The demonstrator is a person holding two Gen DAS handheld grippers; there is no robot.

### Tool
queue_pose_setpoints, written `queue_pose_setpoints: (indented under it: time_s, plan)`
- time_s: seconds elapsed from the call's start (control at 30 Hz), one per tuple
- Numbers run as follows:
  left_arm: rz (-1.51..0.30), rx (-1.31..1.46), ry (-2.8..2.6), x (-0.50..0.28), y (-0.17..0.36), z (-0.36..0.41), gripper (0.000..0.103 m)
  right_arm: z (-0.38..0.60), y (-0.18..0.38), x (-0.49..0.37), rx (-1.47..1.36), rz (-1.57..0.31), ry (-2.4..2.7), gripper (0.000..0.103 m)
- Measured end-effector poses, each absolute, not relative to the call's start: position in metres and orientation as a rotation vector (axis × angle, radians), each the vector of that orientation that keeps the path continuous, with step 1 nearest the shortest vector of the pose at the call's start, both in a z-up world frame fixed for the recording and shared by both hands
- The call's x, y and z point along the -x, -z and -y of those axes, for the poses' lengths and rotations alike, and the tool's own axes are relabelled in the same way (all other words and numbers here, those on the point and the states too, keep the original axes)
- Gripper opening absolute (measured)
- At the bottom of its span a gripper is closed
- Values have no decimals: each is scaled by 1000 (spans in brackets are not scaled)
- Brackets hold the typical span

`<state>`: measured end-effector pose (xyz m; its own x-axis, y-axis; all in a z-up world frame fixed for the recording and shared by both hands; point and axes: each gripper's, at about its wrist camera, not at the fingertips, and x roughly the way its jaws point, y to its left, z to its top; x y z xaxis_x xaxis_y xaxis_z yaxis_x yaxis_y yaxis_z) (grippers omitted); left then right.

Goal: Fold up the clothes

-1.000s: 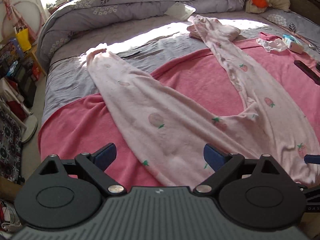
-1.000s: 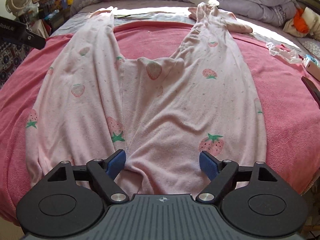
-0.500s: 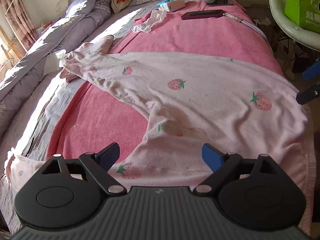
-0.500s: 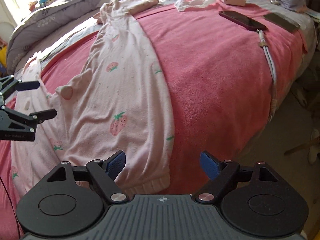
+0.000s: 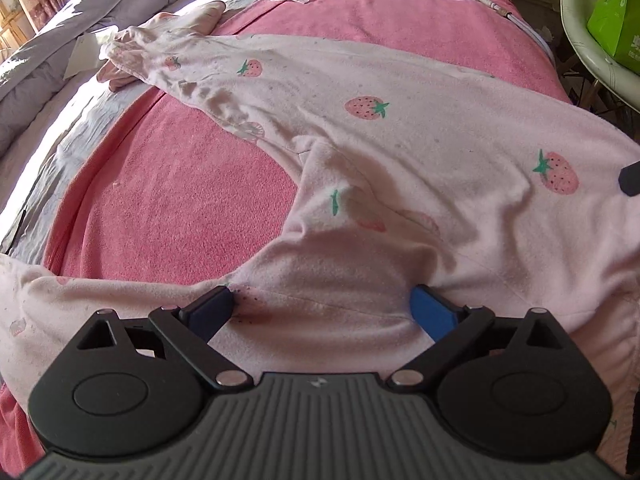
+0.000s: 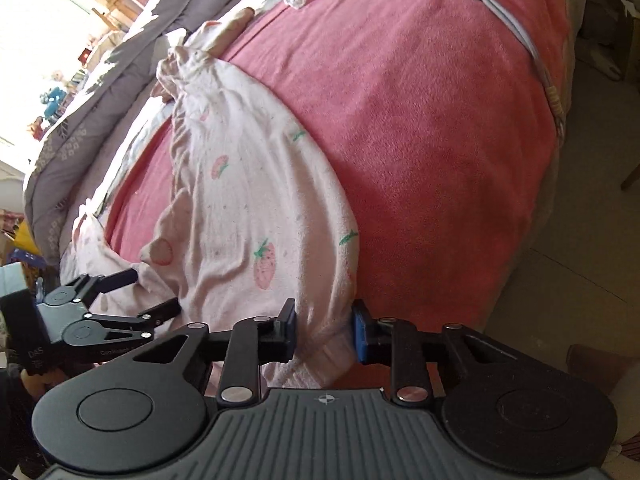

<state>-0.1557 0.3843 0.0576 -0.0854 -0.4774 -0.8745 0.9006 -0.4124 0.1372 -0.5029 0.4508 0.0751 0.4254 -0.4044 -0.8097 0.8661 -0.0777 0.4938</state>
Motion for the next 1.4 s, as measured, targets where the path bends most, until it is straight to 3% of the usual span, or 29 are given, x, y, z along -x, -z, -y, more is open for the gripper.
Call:
queue_pose_setpoints:
  time_s: [0.1,0.17,0.23,0.27,0.37,0.4,0.67,0.77,0.93,1.4]
  plan:
    - [-559,-1122,1700,153,-59,-384,99,-455,-112,477,-1053,-547,1103,26]
    - [-573,-1115,1691,150,-60,-386,99,-464,-132,450,-816,-636,1061,33]
    - [-593,-1107,1684,146,-59,-389,99,-465,-126,444,-771,-662,1049,74]
    - [-599,-1103,1681,145,-59,-389,99,-462,-113,457,-885,-623,1083,75]
    - [-613,-1088,1673,143,-59,-391,99,-458,-64,513,-1372,-405,1197,66]
    - [-613,-1084,1672,143,-58,-392,99,-464,-49,530,-1495,-312,1213,59]
    - [-625,-1076,1654,144,-57,-392,100,-462,18,550,-1770,-26,1129,59]
    - [-623,-1089,1649,145,-57,-391,101,-459,17,536,-1741,-49,1170,54]
    - [-627,-1118,1637,148,-55,-385,103,-466,-7,533,-1643,-108,1280,30]
    - [-678,-1139,1621,147,-56,-376,103,-445,-103,461,-1075,-407,1164,26]
